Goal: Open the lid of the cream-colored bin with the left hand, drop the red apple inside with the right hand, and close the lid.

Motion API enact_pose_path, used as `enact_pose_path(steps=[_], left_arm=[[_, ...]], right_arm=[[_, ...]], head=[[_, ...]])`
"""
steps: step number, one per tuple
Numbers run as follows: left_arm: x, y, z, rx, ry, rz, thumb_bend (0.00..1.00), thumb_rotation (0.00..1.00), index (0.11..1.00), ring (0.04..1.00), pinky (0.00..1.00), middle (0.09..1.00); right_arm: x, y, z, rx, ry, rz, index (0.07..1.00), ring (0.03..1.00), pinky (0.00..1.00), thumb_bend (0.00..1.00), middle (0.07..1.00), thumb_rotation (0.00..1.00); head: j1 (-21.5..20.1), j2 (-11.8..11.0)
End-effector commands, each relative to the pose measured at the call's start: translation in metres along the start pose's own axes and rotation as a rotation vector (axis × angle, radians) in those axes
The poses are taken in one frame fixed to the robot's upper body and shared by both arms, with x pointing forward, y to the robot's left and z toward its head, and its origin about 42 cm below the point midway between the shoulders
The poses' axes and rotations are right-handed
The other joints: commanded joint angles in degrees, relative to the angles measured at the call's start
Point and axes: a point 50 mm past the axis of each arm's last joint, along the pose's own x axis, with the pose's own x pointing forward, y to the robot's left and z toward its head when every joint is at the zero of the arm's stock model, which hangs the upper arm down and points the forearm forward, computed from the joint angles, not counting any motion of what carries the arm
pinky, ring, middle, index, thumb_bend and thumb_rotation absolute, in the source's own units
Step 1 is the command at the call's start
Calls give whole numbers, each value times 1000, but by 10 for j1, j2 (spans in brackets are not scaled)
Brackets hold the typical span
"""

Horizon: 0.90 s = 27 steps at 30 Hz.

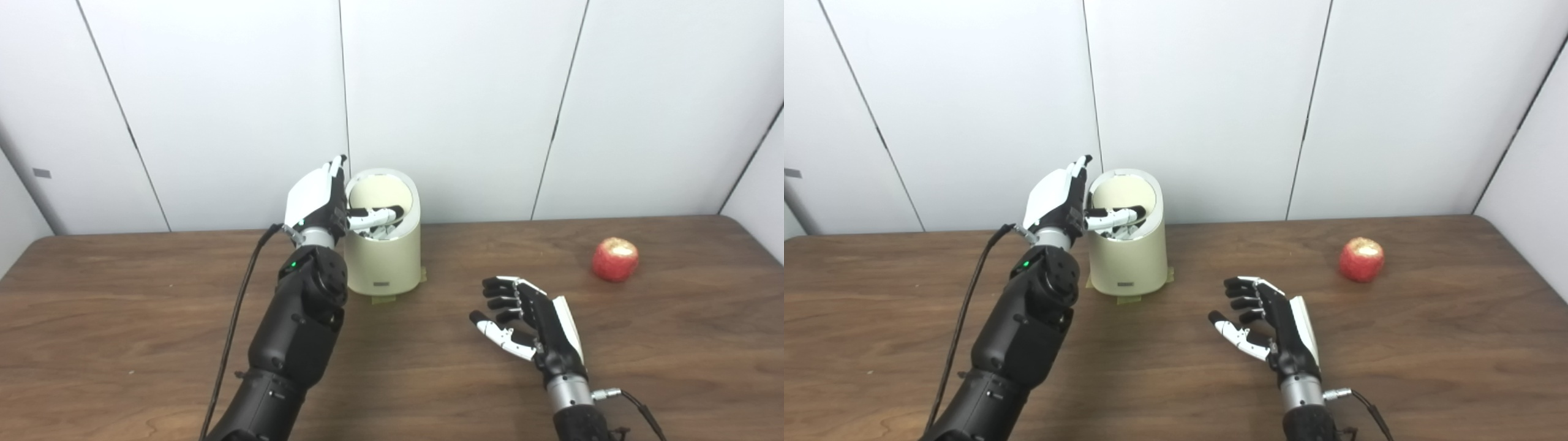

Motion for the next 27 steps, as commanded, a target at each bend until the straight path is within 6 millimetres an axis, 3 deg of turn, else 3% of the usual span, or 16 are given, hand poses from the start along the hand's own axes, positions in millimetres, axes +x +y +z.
enact_pose_path(steps=[1,7,11,13,18,27], left_arm=[[11,22,22,31,-59,92,823,272,1000,1000,1000,1000],[15,18,14,130,-66,118,751,239,1000,1000,1000,1000],[16,19,12,181,-81,139,601,413,1000,1000,1000,1000],[17,20,12,180,-85,135,572,477,1000,1000,1000,1000],[16,21,14,159,-97,123,622,671,1000,1000,1000,1000],[16,24,16,139,-101,117,651,836,1000,1000,1000,1000]], right_arm=[[8,-1,20,8,-84,-23,652,632,537,279,660,181],[7,0,19,22,-80,-19,658,647,562,276,670,193],[8,0,19,35,-76,-16,658,642,552,287,665,175],[8,0,19,34,-76,-14,657,641,551,285,666,180],[8,1,19,29,-73,-16,660,648,563,285,670,201],[9,1,18,29,-78,-18,656,641,555,284,666,201]], head=[[-1,1],[-2,0],[-2,-1],[-2,-1],[-2,-2],[-3,-2]])
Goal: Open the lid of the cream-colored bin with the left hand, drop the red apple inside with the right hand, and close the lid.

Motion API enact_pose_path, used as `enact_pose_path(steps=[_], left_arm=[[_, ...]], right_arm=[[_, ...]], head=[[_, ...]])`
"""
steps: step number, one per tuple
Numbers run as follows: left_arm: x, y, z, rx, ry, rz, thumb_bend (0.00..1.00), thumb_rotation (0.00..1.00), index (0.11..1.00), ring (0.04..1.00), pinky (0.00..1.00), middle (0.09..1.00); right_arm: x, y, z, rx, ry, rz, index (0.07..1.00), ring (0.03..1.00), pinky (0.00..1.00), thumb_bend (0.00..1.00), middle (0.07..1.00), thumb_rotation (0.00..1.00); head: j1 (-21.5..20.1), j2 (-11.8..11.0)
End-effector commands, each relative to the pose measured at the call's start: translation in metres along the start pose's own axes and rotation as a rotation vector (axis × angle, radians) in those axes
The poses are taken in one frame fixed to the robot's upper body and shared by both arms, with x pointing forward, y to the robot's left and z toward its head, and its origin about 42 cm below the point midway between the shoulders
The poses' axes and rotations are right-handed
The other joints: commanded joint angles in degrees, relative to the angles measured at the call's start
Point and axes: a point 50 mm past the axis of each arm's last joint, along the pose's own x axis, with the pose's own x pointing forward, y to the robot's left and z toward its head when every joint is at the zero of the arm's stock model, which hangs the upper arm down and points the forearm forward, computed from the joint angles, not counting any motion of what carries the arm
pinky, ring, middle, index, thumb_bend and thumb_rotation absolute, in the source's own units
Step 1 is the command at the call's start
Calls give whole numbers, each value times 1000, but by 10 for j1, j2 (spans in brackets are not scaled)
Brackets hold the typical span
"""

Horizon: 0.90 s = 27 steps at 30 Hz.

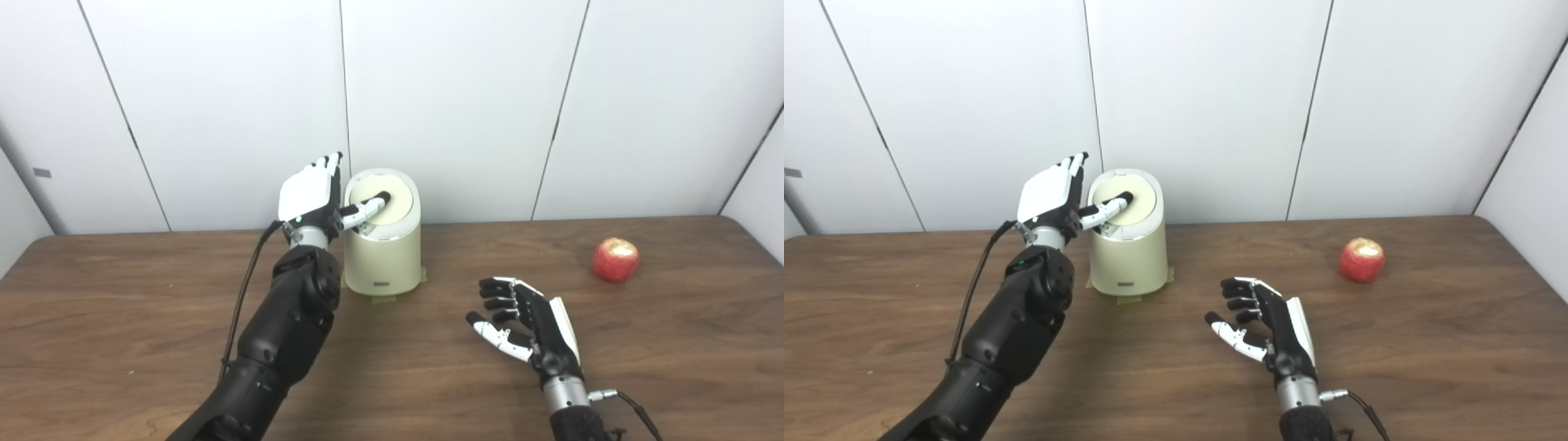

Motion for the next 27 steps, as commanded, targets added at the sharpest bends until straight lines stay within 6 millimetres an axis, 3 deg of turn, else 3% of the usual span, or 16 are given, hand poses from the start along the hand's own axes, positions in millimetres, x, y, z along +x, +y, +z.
enact_pose_path(steps=[1,5,6,9,14,19,21,24,27], left_arm=[[12,30,23,-5,-56,81,646,816,1000,1000,1000,1000],[12,32,25,6,-62,90,667,635,1000,1000,1000,1000],[12,33,25,11,-65,98,689,554,1000,1000,1000,1000],[12,36,26,57,-87,137,747,437,1000,1000,1000,1000],[10,39,28,142,-112,165,866,321,1000,1000,1000,1000],[7,37,31,408,-178,245,949,115,1000,1000,1000,1000],[6,35,32,520,-199,257,851,27,1000,1000,1000,1000],[3,34,35,628,-218,275,744,2,1000,1000,1000,1000],[4,30,33,674,-221,284,714,0,1000,1000,1000,1000]], right_arm=[[9,-2,18,20,-82,-20,657,641,554,282,667,195],[9,-2,18,19,-80,-17,659,646,564,277,670,192],[9,-2,19,18,-76,-18,658,646,559,281,668,201],[9,-2,19,16,-81,-19,657,643,556,282,666,205],[10,-1,18,25,-84,-20,654,643,559,284,667,199],[9,-2,20,22,-83,-18,656,643,558,281,668,203],[9,-2,20,21,-79,-21,655,642,559,288,666,214],[9,-1,21,29,-80,-20,651,639,559,290,662,213],[9,-1,22,26,-80,-17,655,642,558,283,665,205]], head=[[0,1],[0,1],[0,1],[-1,1],[-1,1],[-1,5],[-2,5],[-3,6],[-5,7]])
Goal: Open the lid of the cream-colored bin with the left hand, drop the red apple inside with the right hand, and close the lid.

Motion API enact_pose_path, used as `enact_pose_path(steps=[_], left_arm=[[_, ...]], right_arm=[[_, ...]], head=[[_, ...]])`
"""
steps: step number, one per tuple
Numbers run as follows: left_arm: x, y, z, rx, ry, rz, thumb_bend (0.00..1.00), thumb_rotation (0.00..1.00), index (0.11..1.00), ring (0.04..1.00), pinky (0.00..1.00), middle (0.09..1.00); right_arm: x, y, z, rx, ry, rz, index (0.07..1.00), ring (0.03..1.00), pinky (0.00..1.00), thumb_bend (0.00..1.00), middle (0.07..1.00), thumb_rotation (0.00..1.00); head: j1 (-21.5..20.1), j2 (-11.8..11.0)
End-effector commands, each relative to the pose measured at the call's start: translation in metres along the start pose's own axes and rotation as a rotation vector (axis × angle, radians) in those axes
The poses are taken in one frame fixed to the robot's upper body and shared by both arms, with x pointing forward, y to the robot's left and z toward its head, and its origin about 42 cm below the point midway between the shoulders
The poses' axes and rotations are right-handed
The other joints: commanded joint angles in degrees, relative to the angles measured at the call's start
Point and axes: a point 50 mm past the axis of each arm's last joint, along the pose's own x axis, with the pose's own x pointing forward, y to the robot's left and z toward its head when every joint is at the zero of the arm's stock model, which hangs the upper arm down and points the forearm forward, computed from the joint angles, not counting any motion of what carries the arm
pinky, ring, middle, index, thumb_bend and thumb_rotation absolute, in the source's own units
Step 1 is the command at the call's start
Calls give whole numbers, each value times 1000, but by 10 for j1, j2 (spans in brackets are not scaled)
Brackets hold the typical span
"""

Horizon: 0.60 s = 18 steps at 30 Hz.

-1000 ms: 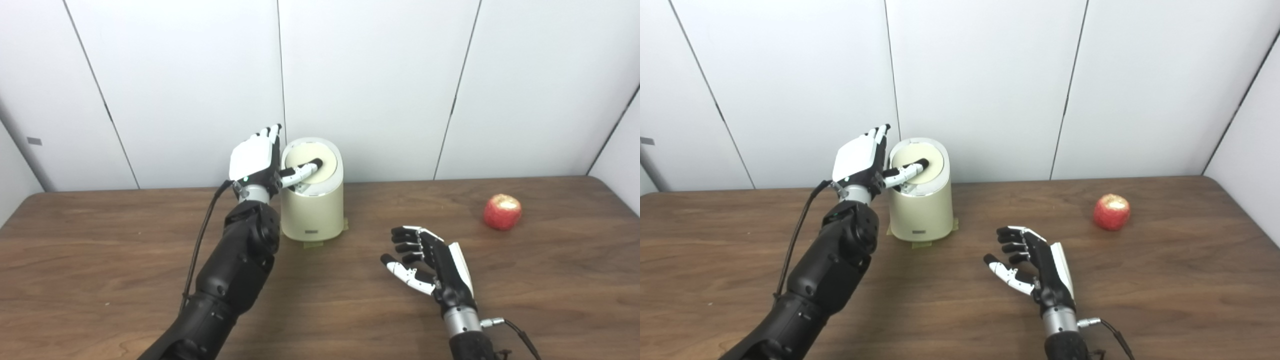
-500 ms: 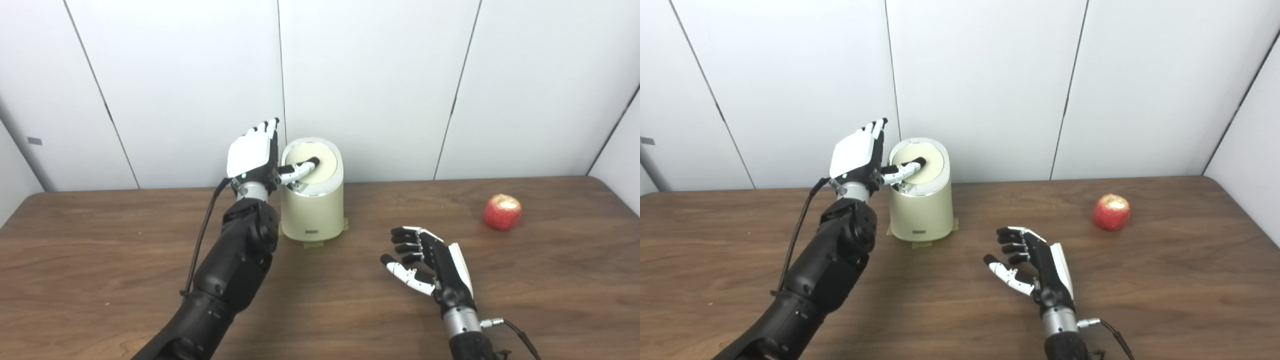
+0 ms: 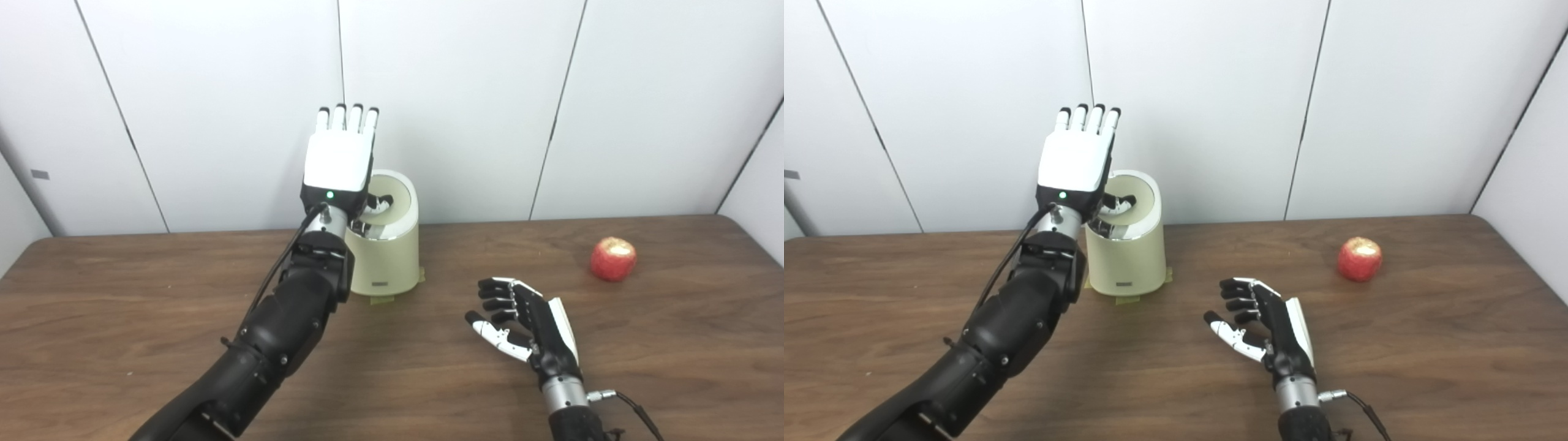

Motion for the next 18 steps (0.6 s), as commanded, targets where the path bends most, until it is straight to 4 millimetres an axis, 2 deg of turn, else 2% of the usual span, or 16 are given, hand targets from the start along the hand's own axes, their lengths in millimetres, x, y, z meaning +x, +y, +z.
enact_pose_path(steps=[1,3,8,9,13,15,16,17,18], left_arm=[[10,4,-16,61,35,8,732,0,1000,1000,1000,1000],[10,0,-17,61,41,-5,769,9,1000,1000,1000,1000],[7,-12,-20,54,47,-56,967,175,1000,1000,1000,1000],[6,-15,-21,58,45,-66,980,184,1000,1000,1000,1000],[1,-28,-25,67,46,-93,913,160,1000,1000,1000,1000],[-1,-32,-26,47,58,-102,945,187,1000,1000,1000,1000],[0,-32,-27,22,74,-107,893,301,1000,1000,1000,1000],[0,-31,-27,5,86,-111,806,473,1000,1000,1000,1000],[0,-31,-27,-17,98,-113,761,562,1000,1000,1000,1000]], right_arm=[[9,-2,21,13,-83,-20,654,642,558,283,665,204],[9,-3,21,17,-83,-20,652,641,558,283,664,206],[9,-3,21,41,-82,-20,651,637,547,293,662,154],[9,-3,21,25,-85,-20,651,637,546,292,662,150],[8,-4,21,16,-80,-18,652,637,548,281,662,186],[8,-4,21,27,-72,-21,652,640,557,291,663,192],[8,-4,21,25,-71,-23,652,638,553,291,662,194],[8,-5,21,22,-71,-24,652,636,549,291,661,195],[8,-5,21,20,-71,-25,652,635,546,291,661,195]], head=[[0,1],[0,1],[-1,1],[-1,1],[-3,1],[-2,3],[-2,3],[-1,4],[-1,4]])
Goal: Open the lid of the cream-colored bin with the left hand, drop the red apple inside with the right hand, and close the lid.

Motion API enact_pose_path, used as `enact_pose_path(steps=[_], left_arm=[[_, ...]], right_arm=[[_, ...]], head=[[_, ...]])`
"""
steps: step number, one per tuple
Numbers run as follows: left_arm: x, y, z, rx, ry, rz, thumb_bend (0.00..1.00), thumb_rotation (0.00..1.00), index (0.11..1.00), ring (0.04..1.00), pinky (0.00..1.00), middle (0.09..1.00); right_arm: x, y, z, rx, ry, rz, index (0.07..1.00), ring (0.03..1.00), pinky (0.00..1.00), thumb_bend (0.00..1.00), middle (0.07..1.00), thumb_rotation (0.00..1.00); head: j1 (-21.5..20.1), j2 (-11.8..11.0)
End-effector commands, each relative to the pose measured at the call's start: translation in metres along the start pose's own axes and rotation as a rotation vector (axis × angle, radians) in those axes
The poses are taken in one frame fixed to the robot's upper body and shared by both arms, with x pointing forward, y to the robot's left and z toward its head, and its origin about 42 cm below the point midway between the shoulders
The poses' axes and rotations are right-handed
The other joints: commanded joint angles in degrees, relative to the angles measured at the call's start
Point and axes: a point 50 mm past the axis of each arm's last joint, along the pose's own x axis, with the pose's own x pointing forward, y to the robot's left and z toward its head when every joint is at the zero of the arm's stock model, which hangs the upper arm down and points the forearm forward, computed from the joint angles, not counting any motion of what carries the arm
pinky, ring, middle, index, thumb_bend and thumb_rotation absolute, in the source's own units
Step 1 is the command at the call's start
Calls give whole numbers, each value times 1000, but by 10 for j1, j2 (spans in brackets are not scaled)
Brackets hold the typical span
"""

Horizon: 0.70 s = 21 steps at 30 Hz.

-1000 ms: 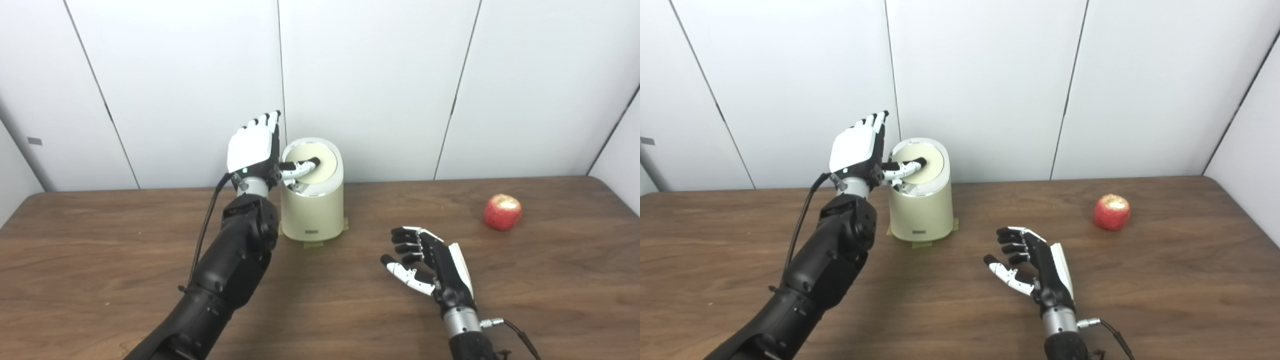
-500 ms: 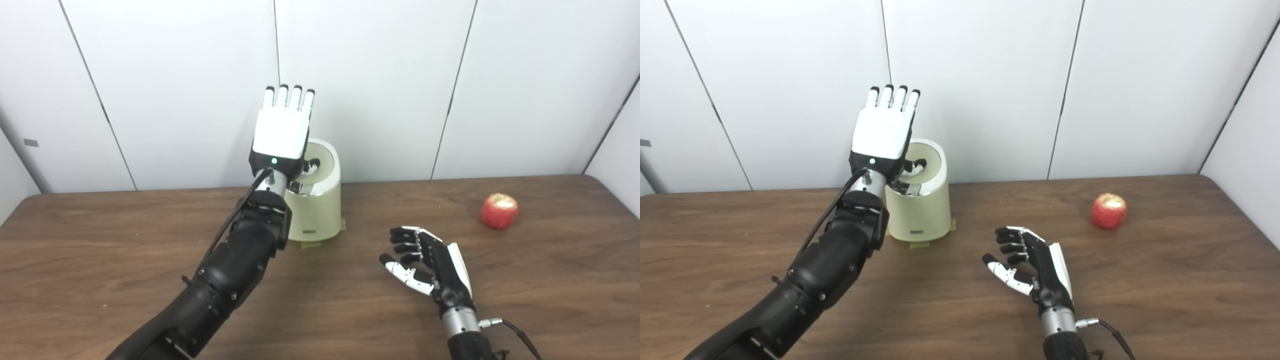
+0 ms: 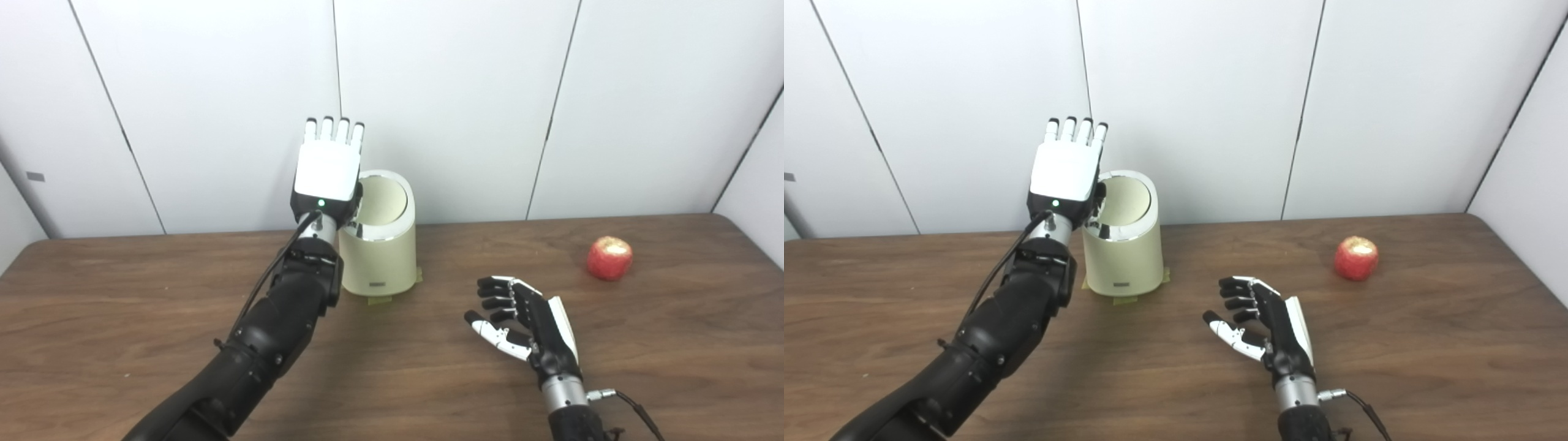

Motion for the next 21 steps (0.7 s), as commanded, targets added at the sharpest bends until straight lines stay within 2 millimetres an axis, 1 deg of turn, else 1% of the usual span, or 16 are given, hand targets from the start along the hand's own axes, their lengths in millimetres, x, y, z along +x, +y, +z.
enact_pose_path(steps=[1,2,3,4,5,7,9,11,14,16,17,18,19,20,21], left_arm=[[1,-3,-6,-67,43,-35,706,699,1000,1000,1000,1000],[1,0,-6,-119,55,-26,664,836,1000,1000,1000,1000],[1,5,-7,-187,70,-23,646,916,1000,1000,1000,1000],[1,9,-8,-260,85,-23,644,966,1000,1000,1000,1000],[1,15,-8,-340,100,-18,648,983,1000,1000,1000,1000],[-1,25,-10,-484,126,-3,670,997,1000,1000,1000,1000],[-5,37,-13,-587,133,25,693,1000,1000,1000,1000,1000],[-10,46,-16,-632,129,57,700,1000,1000,1000,1000,1000],[-19,55,-22,-675,124,101,706,1000,1000,1000,1000,1000],[-30,63,-27,-758,117,160,687,1000,1000,1000,1000,1000],[-34,65,-28,-787,114,178,670,1000,1000,1000,1000,1000],[-41,67,-33,-837,110,211,645,1000,996,1000,1000,1000],[-47,68,-36,-874,109,237,613,1000,984,1000,1000,998],[-51,69,-39,-897,109,254,594,1000,975,1000,1000,992],[-60,69,-44,-955,110,268,584,1000,970,1000,1000,989]], right_arm=[[8,-4,19,6,-70,-21,653,639,551,290,663,194],[8,-4,19,6,-70,-19,654,641,554,286,665,190],[8,-3,19,11,-68,-17,653,640,553,284,664,186],[8,-3,19,12,-67,-16,656,644,558,282,667,182],[8,-3,19,8,-68,-17,656,643,558,281,668,181],[8,-3,19,5,-71,-17,653,639,552,280,665,183],[9,-3,19,6,-76,-17,653,635,548,282,661,180],[9,-4,19,-4,-80,-15,654,635,547,279,661,175],[8,-4,19,9,-72,-19,653,645,560,282,665,172],[8,-5,19,4,-69,-25,653,646,559,286,665,185],[8,-5,19,-1,-70,-27,654,646,559,288,665,192],[8,-6,18,-6,-71,-32,653,645,558,289,665,202],[8,-6,18,-11,-72,-36,653,644,558,291,665,211],[8,-7,18,-14,-73,-38,653,643,557,292,665,217],[8,-8,19,-24,-81,-39,653,642,557,292,665,221]], head=[[-1,0],[-2,0],[-2,0],[-2,0],[-2,0],[-2,0],[-1,-1],[0,-2],[1,-4],[3,-4],[3,-4],[5,-4],[5,-5],[5,-5],[6,-5]])
